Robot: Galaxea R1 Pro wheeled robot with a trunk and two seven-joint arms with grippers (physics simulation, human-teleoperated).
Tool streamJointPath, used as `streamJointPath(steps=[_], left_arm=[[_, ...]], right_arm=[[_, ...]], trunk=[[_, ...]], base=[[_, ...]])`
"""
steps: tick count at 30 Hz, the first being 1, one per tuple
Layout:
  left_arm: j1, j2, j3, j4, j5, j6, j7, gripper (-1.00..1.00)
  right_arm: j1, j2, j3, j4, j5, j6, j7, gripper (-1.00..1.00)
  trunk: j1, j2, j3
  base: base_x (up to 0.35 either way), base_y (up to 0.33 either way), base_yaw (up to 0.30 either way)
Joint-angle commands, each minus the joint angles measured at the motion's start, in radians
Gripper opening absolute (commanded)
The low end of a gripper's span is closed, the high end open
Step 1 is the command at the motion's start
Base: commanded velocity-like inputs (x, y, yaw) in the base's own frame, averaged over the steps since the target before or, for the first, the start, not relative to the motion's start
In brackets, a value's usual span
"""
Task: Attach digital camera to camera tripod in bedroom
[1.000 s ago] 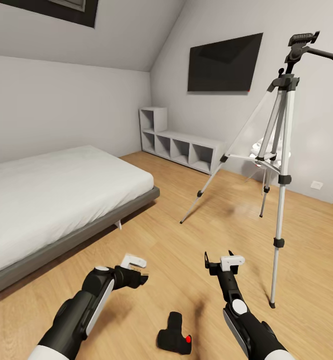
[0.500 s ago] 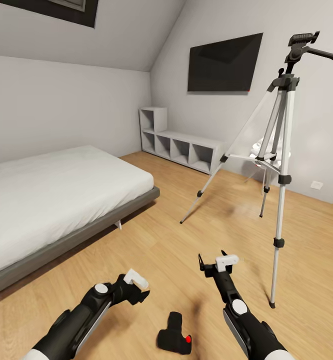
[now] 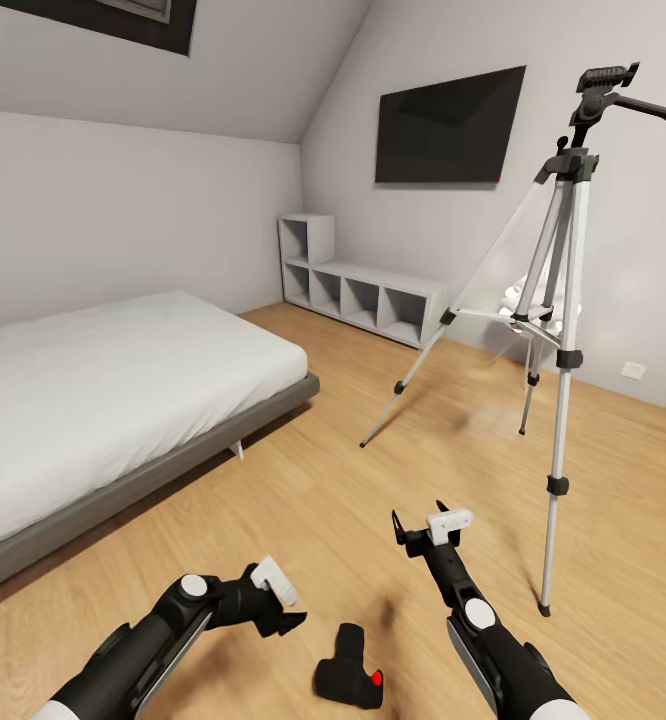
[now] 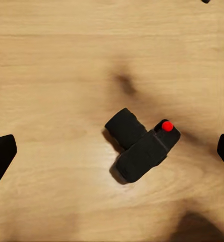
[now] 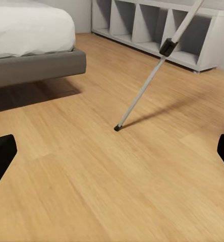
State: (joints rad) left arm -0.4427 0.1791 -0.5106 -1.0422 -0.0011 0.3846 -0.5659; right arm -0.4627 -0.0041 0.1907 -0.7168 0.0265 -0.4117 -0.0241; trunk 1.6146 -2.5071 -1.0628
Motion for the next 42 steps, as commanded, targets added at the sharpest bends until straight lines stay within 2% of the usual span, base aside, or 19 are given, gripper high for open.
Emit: streamJointPath(steps=[1,8,19,28,33,35,37,42], left_arm=[[-0.001,0.001,-0.001,-0.002,0.0,0.006,-0.005,1.0],[-0.001,0.001,-0.001,-0.006,0.0,0.008,-0.014,1.0],[-0.001,-0.001,0.002,-0.015,0.001,0.015,-0.014,1.0],[-0.001,0.008,0.008,-0.075,0.001,0.018,-0.025,1.0],[-0.001,0.033,0.013,-0.116,0.001,0.016,-0.029,1.0],[-0.001,0.052,0.021,-0.143,0.002,0.015,-0.033,1.0],[-0.001,0.073,0.032,-0.175,0.002,0.015,-0.054,1.0],[-0.001,0.083,0.037,-0.186,0.003,0.014,-0.129,1.0]], right_arm=[[-0.001,0.0,0.002,0.0,0.003,-0.002,-0.002,1.0],[-0.001,0.0,0.001,0.0,0.003,-0.002,-0.002,1.0],[-0.001,-0.002,0.0,0.0,0.003,-0.002,-0.003,1.0],[-0.001,-0.005,0.001,0.0,0.003,-0.002,-0.001,1.0],[-0.001,-0.006,0.001,0.0,0.003,-0.002,-0.001,1.0],[-0.001,-0.006,0.001,0.0,0.003,-0.002,-0.001,1.0],[-0.001,-0.007,0.001,0.0,0.003,-0.002,-0.001,1.0],[-0.001,-0.007,0.001,0.0,0.003,-0.002,-0.001,1.0]], trunk=[[0.0,0.0,-0.001],[0.0,0.0,-0.001],[0.005,-0.003,-0.043],[0.009,-0.005,-0.078],[0.011,-0.006,-0.098],[0.012,-0.007,-0.105],[0.013,-0.007,-0.113],[0.015,-0.008,-0.132]], base=[[0.0,0.0,0.0],[0.0,0.0,0.0],[0.0,0.0,0.0],[0.0,0.0,0.0],[0.0,0.0,0.0],[0.0,0.0,0.0],[0.0,0.0,0.0],[0.0,0.0,0.0]])
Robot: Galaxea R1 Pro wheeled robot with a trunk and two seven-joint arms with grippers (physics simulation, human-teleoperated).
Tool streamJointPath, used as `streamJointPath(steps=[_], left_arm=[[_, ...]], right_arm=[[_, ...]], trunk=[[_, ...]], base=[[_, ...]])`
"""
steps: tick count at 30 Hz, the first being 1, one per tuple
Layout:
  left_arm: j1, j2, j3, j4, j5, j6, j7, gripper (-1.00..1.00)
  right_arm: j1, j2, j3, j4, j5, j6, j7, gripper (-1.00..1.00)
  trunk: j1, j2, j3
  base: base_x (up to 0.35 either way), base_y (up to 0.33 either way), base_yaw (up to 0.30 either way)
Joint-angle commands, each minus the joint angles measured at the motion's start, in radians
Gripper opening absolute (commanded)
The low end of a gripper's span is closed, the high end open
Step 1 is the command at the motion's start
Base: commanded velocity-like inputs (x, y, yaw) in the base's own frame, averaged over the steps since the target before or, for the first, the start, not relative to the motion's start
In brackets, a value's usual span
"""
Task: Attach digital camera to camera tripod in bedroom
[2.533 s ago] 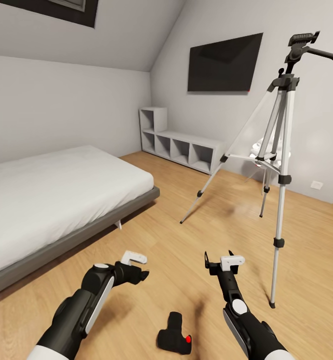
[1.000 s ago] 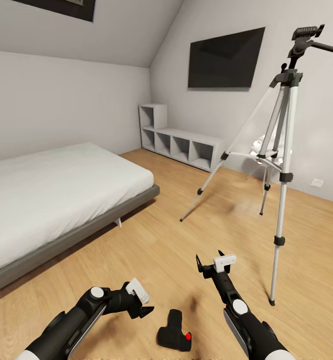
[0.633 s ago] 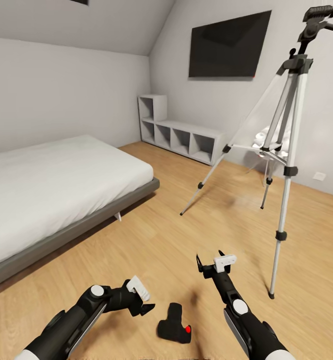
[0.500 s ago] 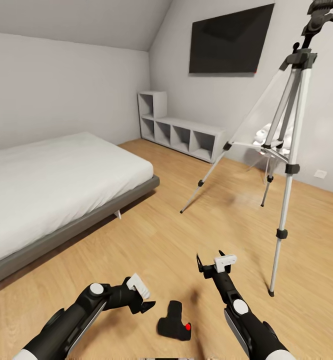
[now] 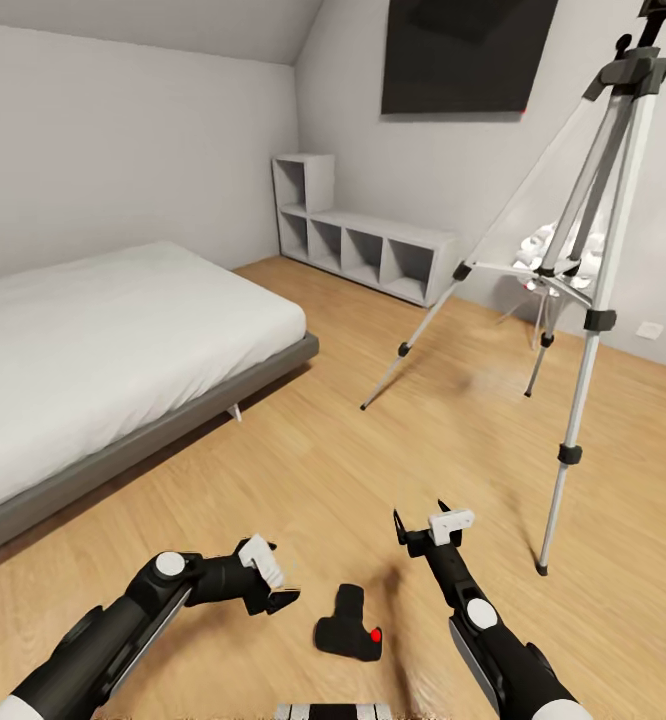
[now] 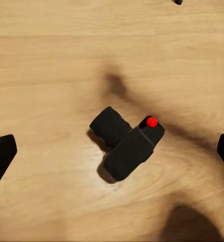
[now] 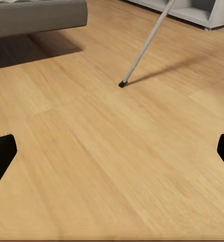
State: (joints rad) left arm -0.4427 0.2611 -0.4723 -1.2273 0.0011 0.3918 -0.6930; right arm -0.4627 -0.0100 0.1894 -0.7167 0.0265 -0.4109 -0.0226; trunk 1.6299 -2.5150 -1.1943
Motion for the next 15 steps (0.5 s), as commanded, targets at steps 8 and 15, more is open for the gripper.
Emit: streamJointPath(steps=[8,15], left_arm=[[-0.001,0.004,0.003,-0.007,0.0,0.005,-0.086,1.0],[-0.001,0.006,0.024,-0.008,0.0,0.002,-0.093,1.0]], right_arm=[[-0.001,-0.001,0.001,-0.009,0.006,-0.014,-0.008,1.0],[-0.001,-0.008,-0.017,-0.086,0.007,-0.019,-0.014,1.0]], trunk=[[0.003,-0.002,-0.032],[0.007,-0.004,-0.059]], base=[[0.0,0.0,0.0],[0.0,0.0,0.0]])
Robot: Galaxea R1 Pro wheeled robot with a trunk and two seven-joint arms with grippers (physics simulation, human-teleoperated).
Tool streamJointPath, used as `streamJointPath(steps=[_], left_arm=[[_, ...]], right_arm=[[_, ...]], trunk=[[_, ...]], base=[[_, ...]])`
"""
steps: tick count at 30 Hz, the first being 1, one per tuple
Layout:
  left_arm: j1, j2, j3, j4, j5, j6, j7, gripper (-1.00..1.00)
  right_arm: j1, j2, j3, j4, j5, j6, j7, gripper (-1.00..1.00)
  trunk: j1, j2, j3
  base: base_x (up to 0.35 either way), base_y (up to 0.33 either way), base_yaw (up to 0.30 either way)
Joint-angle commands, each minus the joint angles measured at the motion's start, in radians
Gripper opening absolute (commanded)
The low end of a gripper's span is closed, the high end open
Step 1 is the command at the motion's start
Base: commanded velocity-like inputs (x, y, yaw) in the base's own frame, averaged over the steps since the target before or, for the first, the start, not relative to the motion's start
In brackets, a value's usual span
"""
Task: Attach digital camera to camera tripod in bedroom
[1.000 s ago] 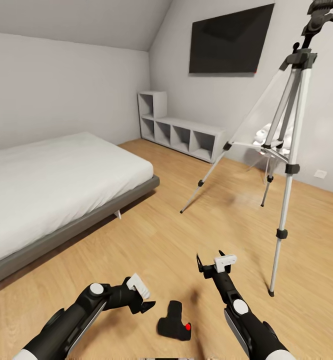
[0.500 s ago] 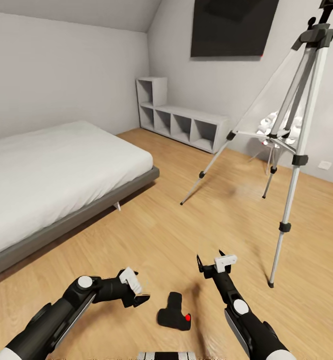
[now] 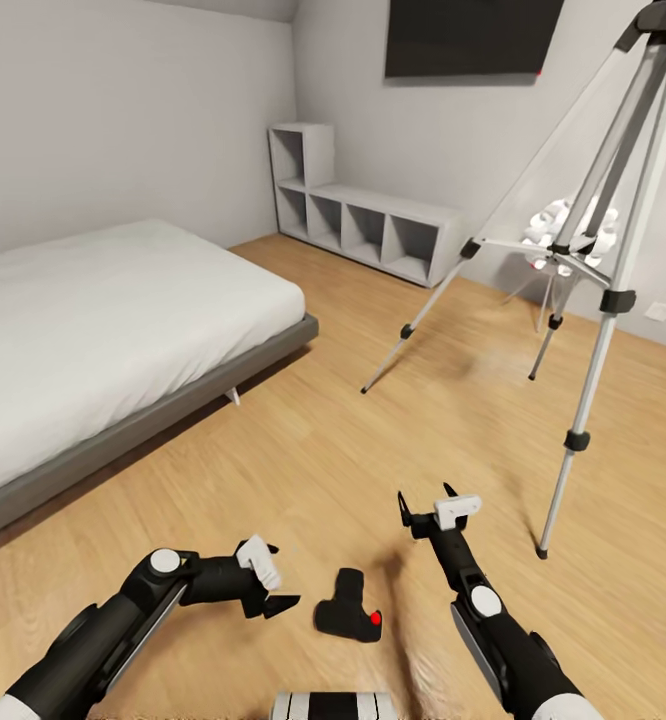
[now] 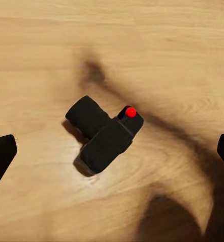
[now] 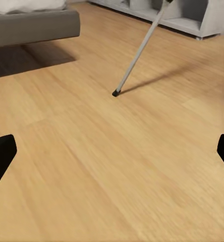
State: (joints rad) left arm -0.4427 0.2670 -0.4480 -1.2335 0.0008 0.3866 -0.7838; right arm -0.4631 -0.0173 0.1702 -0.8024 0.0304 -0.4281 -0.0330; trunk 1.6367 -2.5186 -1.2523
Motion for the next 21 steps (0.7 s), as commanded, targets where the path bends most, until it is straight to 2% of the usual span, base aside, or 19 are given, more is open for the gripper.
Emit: streamJointPath(steps=[1,4,7,8,9,10,11,13,14,16,17,20,21], left_arm=[[-0.001,0.001,0.002,-0.001,0.0,0.006,-0.002,1.0],[-0.001,0.004,0.013,-0.001,0.001,0.004,-0.003,1.0],[-0.001,0.004,0.022,0.0,0.001,0.004,-0.004,1.0],[-0.001,0.004,0.034,-0.001,0.001,0.006,-0.004,1.0],[-0.001,0.004,0.053,-0.001,0.001,0.009,-0.005,1.0],[-0.001,0.004,0.058,-0.001,0.001,0.009,-0.006,1.0],[-0.001,0.003,0.066,-0.001,0.001,0.009,-0.006,1.0],[-0.001,0.003,0.071,-0.002,0.001,0.01,-0.008,1.0],[-0.001,0.003,0.074,-0.007,0.001,0.009,-0.012,1.0],[-0.001,0.003,0.076,-0.016,0.001,0.01,-0.022,1.0],[-0.001,0.003,0.078,-0.028,0.001,0.009,-0.036,1.0],[-0.001,0.003,0.081,-0.043,0.001,0.01,-0.062,1.0],[-0.001,0.002,0.086,-0.055,0.001,0.011,-0.087,1.0]], right_arm=[[-0.001,-0.002,0.0,-0.012,0.003,-0.002,-0.002,1.0],[-0.01,-0.012,-0.008,-0.091,0.003,0.01,0.004,1.0],[-0.041,-0.025,-0.01,-0.131,0.003,0.027,0.018,1.0],[-0.087,-0.047,-0.011,-0.151,0.001,0.049,0.061,1.0],[-0.148,-0.081,-0.013,-0.164,-0.002,0.086,0.173,1.0],[-0.161,-0.089,-0.013,-0.166,-0.003,0.094,0.207,1.0],[-0.184,-0.1,-0.015,-0.169,-0.004,0.109,0.278,1.0],[-0.201,-0.108,-0.019,-0.17,-0.005,0.118,0.349,1.0],[-0.213,-0.113,-0.028,-0.171,-0.008,0.123,0.418,1.0],[-0.22,-0.116,-0.047,-0.172,-0.015,0.127,0.485,1.0],[-0.225,-0.119,-0.074,-0.172,-0.024,0.129,0.547,1.0],[-0.229,-0.12,-0.123,-0.173,-0.039,0.132,0.618,1.0],[-0.231,-0.119,-0.167,-0.173,-0.057,0.132,0.658,1.0]], trunk=[[0.0,-0.001,-0.005],[0.002,-0.001,-0.016],[0.003,-0.002,-0.028],[0.003,-0.002,-0.032],[0.004,-0.002,-0.036],[0.004,-0.003,-0.04],[0.005,-0.003,-0.043],[0.006,-0.003,-0.051],[0.006,-0.004,-0.055],[0.007,-0.004,-0.063],[0.007,-0.004,-0.067],[0.009,-0.005,-0.078],[0.009,-0.005,-0.082]], base=[[0.0,0.0,0.0],[0.0,0.0,0.0],[0.0,0.0,0.0],[0.0,0.0,0.0],[0.0,0.0,0.0],[0.0,0.0,0.0],[0.0,0.0,0.0],[0.0,0.0,0.0],[0.0,0.0,0.0],[0.0,0.0,0.0],[0.0,0.0,0.0],[0.0,0.0,0.0],[0.0,0.0,0.0]])
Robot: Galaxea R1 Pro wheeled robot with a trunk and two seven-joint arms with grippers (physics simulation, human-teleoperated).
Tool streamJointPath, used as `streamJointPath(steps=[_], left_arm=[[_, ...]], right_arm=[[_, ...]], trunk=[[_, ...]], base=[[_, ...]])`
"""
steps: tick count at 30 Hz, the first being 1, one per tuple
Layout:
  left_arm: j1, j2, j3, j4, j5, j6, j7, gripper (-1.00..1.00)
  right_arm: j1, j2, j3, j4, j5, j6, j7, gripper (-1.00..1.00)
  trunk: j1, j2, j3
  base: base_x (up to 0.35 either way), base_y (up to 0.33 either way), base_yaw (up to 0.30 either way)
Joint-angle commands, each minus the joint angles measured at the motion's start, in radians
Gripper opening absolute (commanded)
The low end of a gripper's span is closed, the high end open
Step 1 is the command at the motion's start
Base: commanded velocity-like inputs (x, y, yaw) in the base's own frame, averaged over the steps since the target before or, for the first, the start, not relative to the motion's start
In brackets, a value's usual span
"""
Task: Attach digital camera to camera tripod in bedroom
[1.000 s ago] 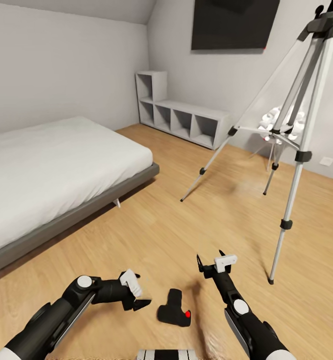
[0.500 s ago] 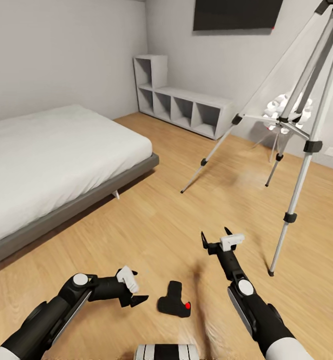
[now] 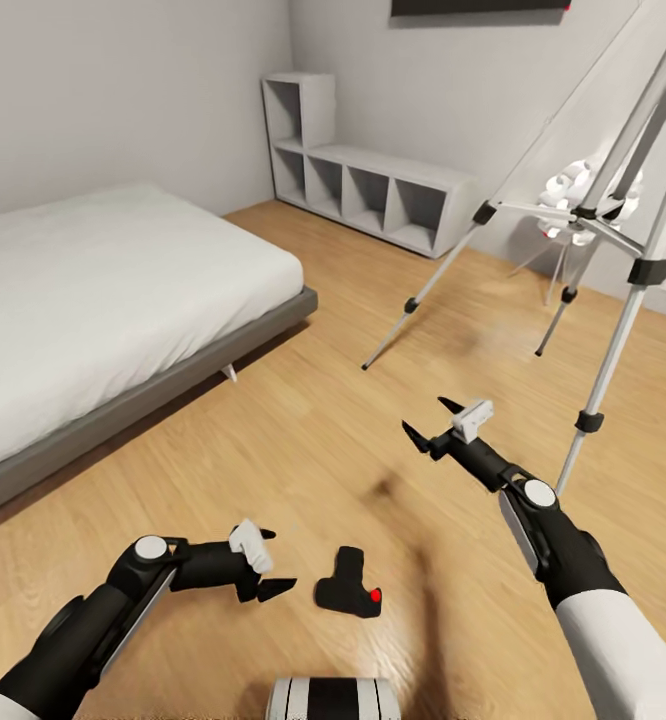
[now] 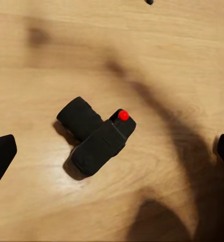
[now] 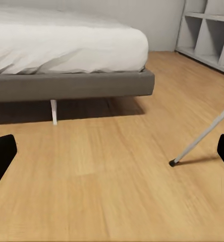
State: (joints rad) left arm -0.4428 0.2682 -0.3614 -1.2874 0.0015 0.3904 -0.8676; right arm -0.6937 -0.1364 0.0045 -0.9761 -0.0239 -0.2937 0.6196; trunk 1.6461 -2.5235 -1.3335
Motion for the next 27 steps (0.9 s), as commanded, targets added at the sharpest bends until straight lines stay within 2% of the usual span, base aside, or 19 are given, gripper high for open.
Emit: streamJointPath(steps=[1,3,4,5,7,12,27], left_arm=[[-0.001,0.0,0.005,-0.013,0.0,0.008,-0.016,1.0],[-0.001,0.0,0.011,-0.029,0.0,0.008,-0.025,1.0],[-0.001,0.0,0.018,-0.046,0.0,0.008,-0.032,1.0],[-0.001,0.0,0.028,-0.076,0.0,0.01,-0.04,1.0],[-0.001,-0.001,0.03,-0.098,0.0,0.011,-0.042,1.0],[-0.001,-0.002,0.029,-0.127,0.0,0.027,-0.042,1.0],[-0.001,-0.003,0.024,-0.166,0.0,0.036,-0.042,1.0]], right_arm=[[-0.001,0.0,-0.021,0.001,-0.018,-0.003,0.02,1.0],[-0.002,0.001,-0.034,0.001,-0.039,-0.002,0.03,1.0],[-0.002,0.001,-0.044,0.001,-0.065,-0.002,0.037,1.0],[0.001,0.001,-0.058,0.006,-0.119,0.0,0.044,1.0],[0.002,0.001,-0.065,0.019,-0.143,0.002,0.042,1.0],[0.003,0.001,-0.07,0.041,-0.163,0.001,0.01,1.0],[0.003,0.001,-0.066,0.061,-0.165,-0.004,-0.004,1.0]], trunk=[[0.0,-0.001,-0.005],[0.001,-0.001,-0.012],[0.002,-0.001,-0.016],[0.002,-0.001,-0.02],[0.003,-0.002,-0.028],[0.005,-0.003,-0.047],[0.012,-0.007,-0.105]], base=[[0.0,0.0,0.0],[0.0,0.0,0.0],[0.0,0.0,0.0],[0.0,0.0,0.0],[0.0,0.0,0.0],[0.0,0.0,0.0],[0.0,0.0,0.0]])
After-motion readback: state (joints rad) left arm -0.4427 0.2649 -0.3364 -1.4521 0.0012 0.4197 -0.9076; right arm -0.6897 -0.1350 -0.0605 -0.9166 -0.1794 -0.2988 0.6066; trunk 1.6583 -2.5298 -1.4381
